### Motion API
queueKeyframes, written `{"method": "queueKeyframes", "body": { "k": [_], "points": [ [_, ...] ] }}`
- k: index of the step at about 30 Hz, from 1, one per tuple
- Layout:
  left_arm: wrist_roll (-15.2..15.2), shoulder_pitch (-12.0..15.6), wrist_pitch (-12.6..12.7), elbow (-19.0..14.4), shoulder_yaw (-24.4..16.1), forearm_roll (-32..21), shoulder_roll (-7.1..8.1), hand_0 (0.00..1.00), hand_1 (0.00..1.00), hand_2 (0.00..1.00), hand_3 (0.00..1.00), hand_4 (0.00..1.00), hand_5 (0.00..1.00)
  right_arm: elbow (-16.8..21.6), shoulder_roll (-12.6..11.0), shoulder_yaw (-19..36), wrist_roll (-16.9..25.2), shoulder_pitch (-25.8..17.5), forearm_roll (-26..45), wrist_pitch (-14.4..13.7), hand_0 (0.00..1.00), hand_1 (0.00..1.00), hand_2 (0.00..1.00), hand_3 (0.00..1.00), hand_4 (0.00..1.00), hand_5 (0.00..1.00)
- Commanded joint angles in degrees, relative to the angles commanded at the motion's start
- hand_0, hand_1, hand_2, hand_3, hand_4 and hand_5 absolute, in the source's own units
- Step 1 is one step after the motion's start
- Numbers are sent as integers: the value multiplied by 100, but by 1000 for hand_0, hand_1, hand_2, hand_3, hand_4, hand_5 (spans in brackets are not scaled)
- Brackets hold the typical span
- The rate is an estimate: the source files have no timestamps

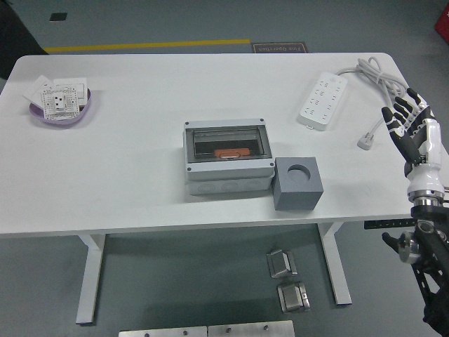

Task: Pick up the cylinder from the cube,place it in the box,flap close box

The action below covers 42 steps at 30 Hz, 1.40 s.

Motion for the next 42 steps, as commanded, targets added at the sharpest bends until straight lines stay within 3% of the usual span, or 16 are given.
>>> {"method": "queueKeyframes", "body": {
  "k": [10,24,42],
  "points": [
    [-22,100,-17,0,-342,356,139,621,580,551,590,486,49,-60,5,-80,4,82,55,-33,840,836,840,870,998,493],
    [-9,42,35,0,114,-97,287,622,580,551,590,486,47,-88,82,-77,-35,92,0,-44,839,839,846,864,998,507],
    [-2,82,41,0,102,-142,175,625,580,551,590,487,47,-58,126,33,-58,17,-31,-34,844,839,846,853,998,520]
  ]
}}
